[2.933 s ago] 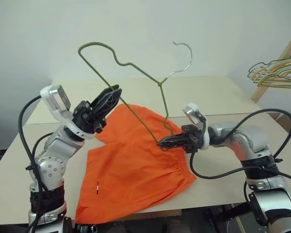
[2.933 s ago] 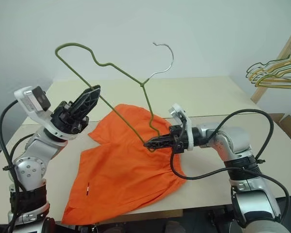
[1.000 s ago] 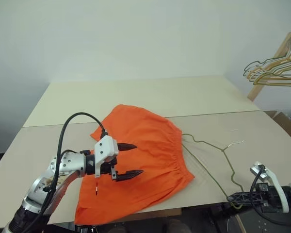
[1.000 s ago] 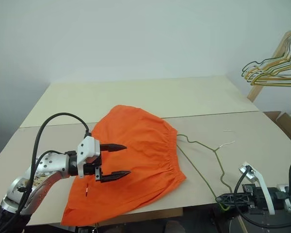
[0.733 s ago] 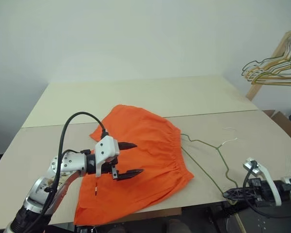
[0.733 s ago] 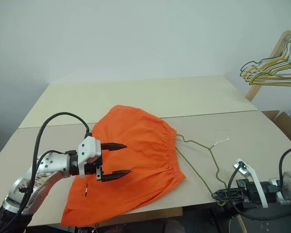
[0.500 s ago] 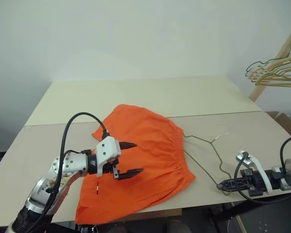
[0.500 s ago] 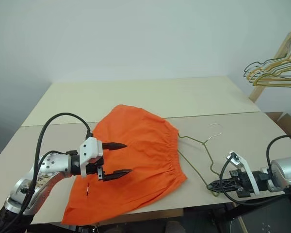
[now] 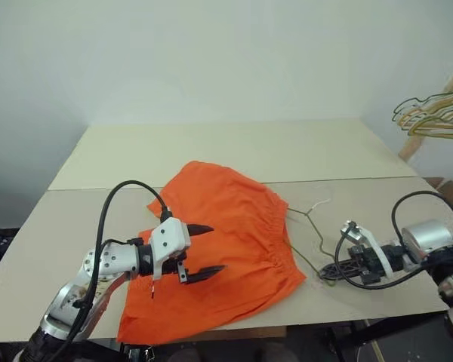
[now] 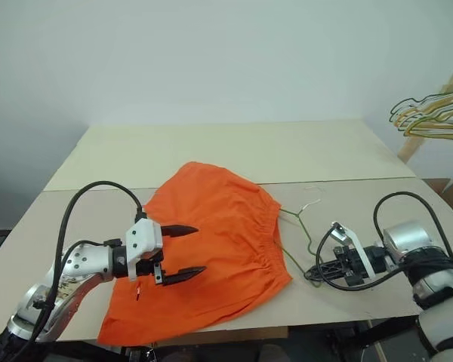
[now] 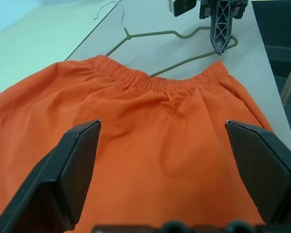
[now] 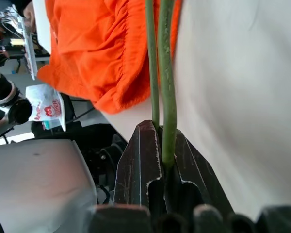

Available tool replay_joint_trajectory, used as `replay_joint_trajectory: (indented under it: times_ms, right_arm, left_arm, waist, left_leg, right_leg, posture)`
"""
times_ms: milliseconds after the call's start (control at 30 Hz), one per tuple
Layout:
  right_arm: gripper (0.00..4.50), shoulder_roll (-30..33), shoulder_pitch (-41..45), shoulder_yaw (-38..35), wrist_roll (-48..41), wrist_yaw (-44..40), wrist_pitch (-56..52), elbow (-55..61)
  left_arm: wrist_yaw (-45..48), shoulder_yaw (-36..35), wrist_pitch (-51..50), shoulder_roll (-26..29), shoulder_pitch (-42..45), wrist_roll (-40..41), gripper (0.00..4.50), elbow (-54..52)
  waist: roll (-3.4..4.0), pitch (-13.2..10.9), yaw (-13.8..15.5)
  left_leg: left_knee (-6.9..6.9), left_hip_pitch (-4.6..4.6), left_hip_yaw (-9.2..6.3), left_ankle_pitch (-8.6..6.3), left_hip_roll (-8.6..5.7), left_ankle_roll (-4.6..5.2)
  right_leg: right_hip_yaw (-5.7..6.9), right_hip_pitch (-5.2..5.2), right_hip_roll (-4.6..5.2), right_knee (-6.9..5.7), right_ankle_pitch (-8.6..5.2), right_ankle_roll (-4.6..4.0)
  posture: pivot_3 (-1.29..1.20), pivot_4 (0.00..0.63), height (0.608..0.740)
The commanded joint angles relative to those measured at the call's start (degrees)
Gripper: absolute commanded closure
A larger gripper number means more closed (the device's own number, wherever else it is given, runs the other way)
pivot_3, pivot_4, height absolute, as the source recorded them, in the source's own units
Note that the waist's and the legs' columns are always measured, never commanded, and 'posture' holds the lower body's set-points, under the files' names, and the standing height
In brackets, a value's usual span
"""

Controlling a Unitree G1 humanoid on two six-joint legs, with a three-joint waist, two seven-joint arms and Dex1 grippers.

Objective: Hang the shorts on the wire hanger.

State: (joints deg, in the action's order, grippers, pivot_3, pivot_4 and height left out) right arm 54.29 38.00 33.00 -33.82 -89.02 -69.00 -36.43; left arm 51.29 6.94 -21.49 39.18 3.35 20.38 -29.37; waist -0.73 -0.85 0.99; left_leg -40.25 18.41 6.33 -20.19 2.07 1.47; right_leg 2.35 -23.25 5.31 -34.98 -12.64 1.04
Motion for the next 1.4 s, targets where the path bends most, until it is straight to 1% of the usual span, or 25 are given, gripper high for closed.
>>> replay_joint_trajectory:
  times_ms: [33, 167, 333, 433, 500, 567, 633, 733, 867, 967, 1067, 1267, 1400]
  right_arm:
    - [4.5, -2.46, 2.87, -1.52, 2.2, -3.48, 2.65, -4.74]
    - [4.5, -4.53, 4.25, -5.03, 4.36, -2.79, 4.87, -9.43]
    - [4.5, -6.54, 3.92, -12.36, 4.83, 2.05, 5.59, -10.16]
    - [4.5, -7.09, 2.23, -15.98, 4.54, 3.92, 6.14, -5.43]
    - [4.5, -7.73, 0.63, -19.23, 4.45, 7.24, 7.46, -1.27]
    - [4.5, -8.95, -2.15, -23.56, 5.17, 12.99, 11.91, 4.45]
    - [4.5, -9.98, -5.38, -26.38, 7.0, 17.84, 18.15, 10.11]
    - [4.5, -10.6, -8.12, -28.04, 9.54, 20.8, 26.14, 15.25]
    - [4.5, -9.71, -8.3, -27.61, 12.71, 21.82, 33.19, 19.24]
    - [4.5, -9.31, -7.41, -27.75, 13.72, 22.16, 35.26, 21.48]
    - [4.5, -9.37, -6.94, -26.32, 16.94, 23.71, 39.11, 23.53]
    - [4.5, -9.66, -6.44, -23.63, 20.82, 23.83, 40.9, 27.81]
    - [4.5, -9.45, -6.46, -21.78, 23.28, 24.2, 41.13, 31.33]
  left_arm:
    - [-0.4, -0.39, 0.71, 0.12, 0.28, -0.16, 0.05, -2.1]
    - [-0.88, -0.04, 0.67, -0.12, 0.27, -0.38, 0.05, -2.38]
    - [-0.7, 0.27, 1.37, -0.04, 0.27, -0.56, 0.05, -2.15]
    - [-0.67, 0.37, 1.37, -0.27, 0.7, -0.42, 0.05, -1.91]
    - [-0.73, 0.68, 1.36, -0.58, 1.22, -0.47, 0.05, -1.65]
    - [-0.64, 1.08, 1.67, -0.81, 1.81, -0.84, 0.05, -1.21]
    - [-0.44, 1.17, 1.68, -0.96, 2.55, -0.82, 0.05, -0.94]
    - [0.93, 0.35, 1.76, -0.84, 4.85, 0.42, 0.05, -0.66]
    - [1.81, -0.91, 2.91, -0.29, 11.54, -0.79, 0.05, 3.07]
    - [1.06, -1.21, 3.89, -0.37, 18.95, -3.19, 0.05, 8.89]
    - [3.17, -1.21, 6.87, -0.54, 26.21, -4.06, 0.05, 15.77]
    - [6.94, 0.95, 14.51, -2.17, 39.97, -7.94, 0.05, 31.3]
    - [13.68, 2.26, 19.13, -3.32, 48.81, -8.55, 0.05, 42.08]
  waist:
    - [0.0, 0.0, 0.07]
    - [0.01, 0.01, 0.1]
    - [0.02, 0.01, 0.34]
    - [0.03, 0.02, 0.34]
    - [0.04, 0.02, 0.35]
    - [0.04, 0.02, 0.37]
    - [0.05, 0.03, 0.43]
    - [0.06, 0.02, 0.64]
    - [0.06, 0.02, 0.45]
    - [0.06, 0.01, 0.3]
    - [0.06, 0.01, 0.09]
    - [0.04, 0.0, -0.46]
    - [0.04, 0.0, -0.73]
  left_leg:
    - [-0.01, 0.01, 0.01, 0.0, 0.0, 0.0]
    - [-0.05, 0.02, 0.02, 0.0, -0.01, -0.01]
    - [-0.06, 0.02, 0.01, 0.01, 0.0, -0.01]
    - [-0.06, 0.02, 0.01, 0.02, 0.01, -0.04]
    - [-0.06, 0.02, 0.0, 0.02, 0.01, -0.04]
    - [-0.06, 0.02, 0.0, 0.02, 0.01, -0.05]
    - [-0.05, 0.03, 0.0, 0.02, 0.01, -0.05]
    - [-0.05, 0.06, 0.06, 0.03, -0.01, -0.07]
    - [-0.08, 0.05, 0.16, 0.06, -0.02, -0.11]
    - [-0.07, 0.03, 0.17, 0.1, -0.01, -0.17]
    - [-0.07, 0.05, 0.2, 0.1, -0.02, -0.17]
    - [-0.06, 0.11, 0.24, 0.1, -0.05, -0.17]
    - [-0.06, 0.15, 0.24, 0.11, -0.05, -0.18]
  right_leg:
    - [0.0, 0.0, 0.0, 0.0, 0.0, 0.0]
    - [-0.02, 0.0, 0.01, -0.02, 0.01, 0.02]
    - [-0.01, 0.0, 0.01, -0.03, 0.02, 0.03]
    - [-0.01, 0.0, 0.01, -0.07, 0.02, 0.03]
    - [-0.01, -0.01, 0.01, -0.06, 0.02, 0.03]
    - [-0.01, -0.01, 0.01, -0.06, 0.02, 0.04]
    - [-0.01, 0.0, 0.01, -0.06, 0.03, 0.05]
    - [0.01, -0.02, 0.01, -0.04, 0.03, 0.06]
    - [0.0, -0.02, 0.0, -0.06, 0.04, 0.07]
    - [0.03, 0.02, -0.04, -0.05, 0.04, 0.07]
    - [0.08, 0.03, -0.04, -0.04, 0.04, 0.07]
    - [0.14, 0.03, -0.04, 0.02, 0.04, 0.09]
    - [0.24, 0.02, -0.04, 0.02, 0.03, 0.09]
  posture:
    - [0.08, 0.0, 0.74]
    - [0.09, 0.0, 0.74]
    - [0.09, 0.0, 0.74]
    - [0.08, 0.0, 0.74]
    - [0.08, 0.0, 0.74]
    - [0.07, 0.0, 0.74]
    - [0.07, 0.0, 0.74]
    - [0.07, 0.0, 0.74]
    - [0.07, 0.0, 0.74]
    - [0.07, 0.0, 0.74]
    - [0.06, 0.0, 0.74]
    - [0.04, 0.0, 0.74]
    - [0.04, 0.0, 0.74]
